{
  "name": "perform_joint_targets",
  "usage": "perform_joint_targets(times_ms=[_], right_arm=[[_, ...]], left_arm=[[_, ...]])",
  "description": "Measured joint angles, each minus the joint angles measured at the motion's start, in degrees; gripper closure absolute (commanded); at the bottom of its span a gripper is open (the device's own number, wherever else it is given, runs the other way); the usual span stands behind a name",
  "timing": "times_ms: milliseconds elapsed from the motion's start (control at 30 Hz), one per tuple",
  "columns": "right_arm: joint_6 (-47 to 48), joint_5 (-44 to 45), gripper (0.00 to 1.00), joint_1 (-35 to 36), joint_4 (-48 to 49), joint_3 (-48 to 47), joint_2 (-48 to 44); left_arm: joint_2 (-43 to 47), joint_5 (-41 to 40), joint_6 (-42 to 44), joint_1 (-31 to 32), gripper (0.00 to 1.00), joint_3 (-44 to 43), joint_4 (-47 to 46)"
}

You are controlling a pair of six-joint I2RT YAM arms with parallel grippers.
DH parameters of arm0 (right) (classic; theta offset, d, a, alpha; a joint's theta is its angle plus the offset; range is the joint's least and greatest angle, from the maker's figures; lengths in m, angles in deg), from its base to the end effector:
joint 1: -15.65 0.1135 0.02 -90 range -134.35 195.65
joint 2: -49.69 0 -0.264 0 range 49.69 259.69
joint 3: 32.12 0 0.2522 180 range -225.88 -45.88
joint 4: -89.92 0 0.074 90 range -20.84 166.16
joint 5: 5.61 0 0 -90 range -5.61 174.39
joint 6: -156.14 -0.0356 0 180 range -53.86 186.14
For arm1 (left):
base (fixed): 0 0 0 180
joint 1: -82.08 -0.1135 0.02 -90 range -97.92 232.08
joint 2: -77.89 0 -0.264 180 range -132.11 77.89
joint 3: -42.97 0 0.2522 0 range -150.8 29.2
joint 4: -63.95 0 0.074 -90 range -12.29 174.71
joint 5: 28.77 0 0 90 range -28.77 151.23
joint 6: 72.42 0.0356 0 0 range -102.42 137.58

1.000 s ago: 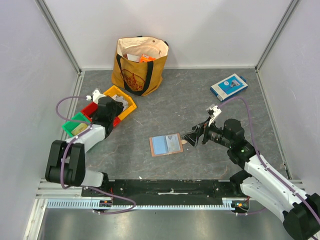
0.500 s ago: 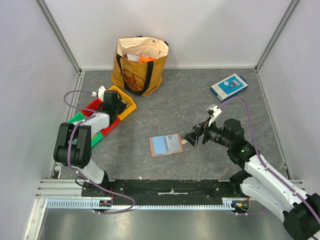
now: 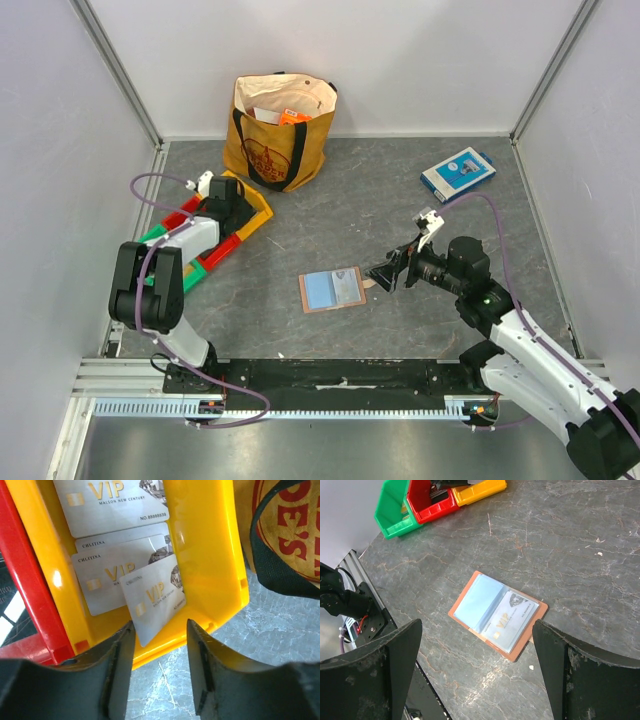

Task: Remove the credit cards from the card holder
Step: Place the credit card in the storage box, then remove the credit card from the card holder.

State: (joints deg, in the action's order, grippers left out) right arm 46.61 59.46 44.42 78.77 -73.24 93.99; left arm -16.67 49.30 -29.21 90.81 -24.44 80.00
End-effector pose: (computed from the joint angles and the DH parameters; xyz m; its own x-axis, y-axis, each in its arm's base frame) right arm 0.1557 0.1026 0.2576 -0.4701 0.0878 -0.8783 -0.6762 0.6037 0.4222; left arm 0.3419 -0.0450 0.1871 -0.4629 -0.6504 -0.6022 -0.4935 0.7535 -0.4344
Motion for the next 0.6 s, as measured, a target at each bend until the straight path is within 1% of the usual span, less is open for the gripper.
perform_joint_targets(times_ms=[200, 300, 467, 600], right_arm=[[0.1, 0.2, 0.02, 0.0, -0.8, -0.2, -0.6], [0.1, 0.5, 0.02, 0.0, -1.9, -1.0, -0.6], [0.0, 0.9, 0.02, 0.0, -4.0, -2.9, 0.1], [0.0, 0.9, 0.02, 0.0, -5.0, -3.6, 2.2]], left_arm=[[1.9, -1.1, 2.9, 0.0, 0.26, -1.7, 3.3], [4.1, -1.3, 4.4, 0.0, 0.24, -2.0, 4.2], [8.9, -1.2, 7.5, 1.0, 0.24, -2.0, 5.7], [13.9, -1.0, 9.9, 5.1, 0.24, -1.9, 7.1]])
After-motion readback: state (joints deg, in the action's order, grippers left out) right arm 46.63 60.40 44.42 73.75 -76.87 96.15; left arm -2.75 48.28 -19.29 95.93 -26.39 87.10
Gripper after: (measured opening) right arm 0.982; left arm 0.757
